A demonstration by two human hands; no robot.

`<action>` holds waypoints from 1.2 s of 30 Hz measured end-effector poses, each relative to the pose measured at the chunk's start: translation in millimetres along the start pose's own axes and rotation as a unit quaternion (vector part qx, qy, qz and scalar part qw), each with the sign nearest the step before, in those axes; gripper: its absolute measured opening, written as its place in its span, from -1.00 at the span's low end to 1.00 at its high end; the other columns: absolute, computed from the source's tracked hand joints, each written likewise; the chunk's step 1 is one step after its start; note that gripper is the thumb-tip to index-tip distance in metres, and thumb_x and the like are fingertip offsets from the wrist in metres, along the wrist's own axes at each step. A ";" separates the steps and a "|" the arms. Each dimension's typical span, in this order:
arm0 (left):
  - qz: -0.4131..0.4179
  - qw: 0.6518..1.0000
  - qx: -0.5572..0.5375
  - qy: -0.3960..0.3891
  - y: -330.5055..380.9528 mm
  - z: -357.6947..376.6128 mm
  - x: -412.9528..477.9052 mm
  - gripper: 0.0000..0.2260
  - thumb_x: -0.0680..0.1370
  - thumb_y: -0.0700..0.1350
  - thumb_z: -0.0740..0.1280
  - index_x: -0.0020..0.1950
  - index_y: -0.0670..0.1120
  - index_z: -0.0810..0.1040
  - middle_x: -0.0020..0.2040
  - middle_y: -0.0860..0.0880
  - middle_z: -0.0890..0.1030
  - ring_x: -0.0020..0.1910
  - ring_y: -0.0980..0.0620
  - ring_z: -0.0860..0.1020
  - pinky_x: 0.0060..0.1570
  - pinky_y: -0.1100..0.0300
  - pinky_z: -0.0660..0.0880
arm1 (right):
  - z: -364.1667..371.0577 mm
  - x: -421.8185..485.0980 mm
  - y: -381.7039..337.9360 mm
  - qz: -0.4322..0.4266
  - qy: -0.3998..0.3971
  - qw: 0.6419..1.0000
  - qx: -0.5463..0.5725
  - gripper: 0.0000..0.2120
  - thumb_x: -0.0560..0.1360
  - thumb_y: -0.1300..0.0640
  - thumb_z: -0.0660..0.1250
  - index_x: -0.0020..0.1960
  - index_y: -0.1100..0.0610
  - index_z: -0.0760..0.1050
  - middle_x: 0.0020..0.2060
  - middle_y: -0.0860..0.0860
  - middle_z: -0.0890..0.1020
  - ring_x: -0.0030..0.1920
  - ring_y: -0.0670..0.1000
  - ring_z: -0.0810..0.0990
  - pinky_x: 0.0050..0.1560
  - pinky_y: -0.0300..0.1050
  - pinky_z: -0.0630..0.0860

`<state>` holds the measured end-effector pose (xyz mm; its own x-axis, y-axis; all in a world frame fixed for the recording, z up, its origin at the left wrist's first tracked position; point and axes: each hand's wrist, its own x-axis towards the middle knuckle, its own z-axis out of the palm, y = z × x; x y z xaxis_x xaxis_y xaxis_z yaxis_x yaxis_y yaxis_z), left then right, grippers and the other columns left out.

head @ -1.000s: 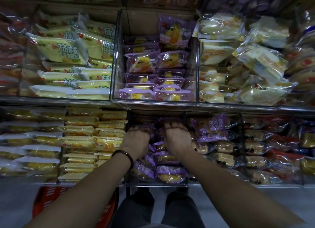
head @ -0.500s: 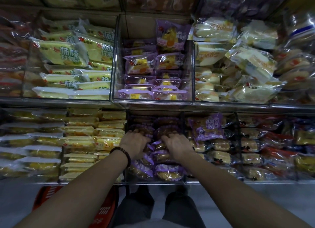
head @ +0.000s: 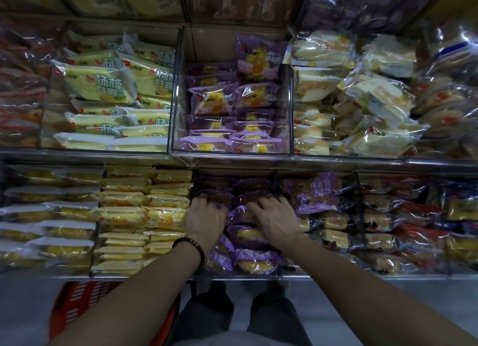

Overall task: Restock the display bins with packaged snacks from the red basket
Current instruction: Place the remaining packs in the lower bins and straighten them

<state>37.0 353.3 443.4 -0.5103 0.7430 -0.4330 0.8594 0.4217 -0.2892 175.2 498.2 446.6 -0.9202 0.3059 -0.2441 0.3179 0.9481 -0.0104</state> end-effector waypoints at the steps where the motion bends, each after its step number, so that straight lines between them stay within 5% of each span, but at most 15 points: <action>1: -0.010 1.000 0.010 0.010 1.0 -1.2 -0.5 -0.71 0.73 0.09 0.07 0.30 0.12 0.53 0.18 -0.03 0.66 0.29 -0.16 0.47 0.22 -0.10 0.24 | -0.3 -2.9 1.5 0.006 0.019 1.000 -0.005 -0.50 0.40 -0.04 0.53 0.30 -0.06 0.52 0.00 0.02 0.64 0.03 0.14 0.59 0.09 0.09 0.44; 8: -0.046 0.998 -0.020 -0.033 9.1 -14.2 8.9 -0.73 0.71 -0.10 0.16 0.35 0.06 0.53 0.24 -0.05 0.64 0.24 -0.14 0.57 0.11 0.01 0.47 | -15.7 -4.6 -11.2 0.056 -0.016 0.998 0.000 -0.51 0.39 0.07 0.54 0.30 -0.05 0.55 0.03 0.04 0.66 0.06 0.15 0.57 -0.05 0.03 0.53; 12: -0.044 0.997 -0.050 -0.033 11.8 -4.5 12.7 -0.69 0.72 -0.14 0.11 0.38 0.03 0.54 0.25 -0.08 0.63 0.19 -0.14 0.60 0.02 0.04 0.58 | -20.9 5.1 -25.7 0.072 -0.043 0.996 0.007 -0.61 0.57 0.22 0.36 0.37 0.02 0.49 0.18 0.09 0.60 0.25 0.18 0.51 -0.12 0.01 0.48; 19: -0.055 0.992 -0.097 -0.052 13.9 5.0 20.4 -0.67 0.73 -0.10 0.11 0.46 -0.03 0.47 0.36 -0.22 0.50 0.29 -0.24 0.50 0.14 -0.02 0.55 | -14.7 18.2 -30.6 0.076 -0.064 0.995 0.019 -0.72 0.61 0.27 0.24 0.28 0.11 0.57 0.23 0.19 0.57 0.32 0.25 0.48 0.08 0.09 0.59; 24: -0.048 0.988 -0.135 -0.048 11.8 13.0 24.4 -0.66 0.75 0.09 0.11 0.40 -0.02 0.52 0.35 -0.19 0.49 0.28 -0.19 0.52 0.14 -0.01 0.53 | 0.1 21.9 -29.1 0.065 -0.075 0.995 0.023 -0.77 0.62 0.28 0.24 0.21 0.16 0.60 0.43 0.26 0.35 0.38 0.32 0.40 0.02 0.13 0.64; 28: -0.040 0.983 -0.172 -0.049 9.9 13.3 23.5 -0.63 0.74 0.11 0.11 0.41 -0.05 0.50 0.35 -0.21 0.49 0.26 -0.21 0.53 0.15 0.01 0.54 | 4.9 30.4 -28.7 0.061 -0.081 0.994 0.032 -0.74 0.57 0.31 0.30 0.22 0.15 0.59 0.35 0.17 0.41 0.30 0.26 0.48 -0.04 0.09 0.63; 32: -0.070 0.973 -0.216 -0.038 9.5 5.8 15.5 -0.60 0.71 0.16 0.18 0.43 -0.06 0.46 0.40 -0.23 0.43 0.26 -0.21 0.53 0.16 -0.01 0.54 | 0.8 18.6 -22.9 0.065 -0.054 0.995 0.050 -0.44 0.51 0.15 0.46 0.46 0.15 0.35 0.35 0.18 0.48 0.40 0.28 0.41 0.11 0.12 0.61; 36: -0.093 0.965 -0.241 0.054 7.3 -4.5 -5.7 -0.54 0.66 0.11 0.31 0.50 -0.02 0.33 0.47 -0.20 0.31 0.27 -0.18 0.51 0.09 -0.04 0.59 | 0.5 -9.2 -25.2 0.061 0.008 0.998 0.030 -0.47 0.38 0.02 0.53 0.30 0.09 0.49 0.12 0.12 0.57 0.12 0.18 0.52 0.05 0.07 0.53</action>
<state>46.2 354.5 447.6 -0.6728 0.6708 -0.3122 0.6825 0.7256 0.0883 175.7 471.5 448.6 -0.8775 0.4200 -0.2315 0.4401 0.8970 -0.0407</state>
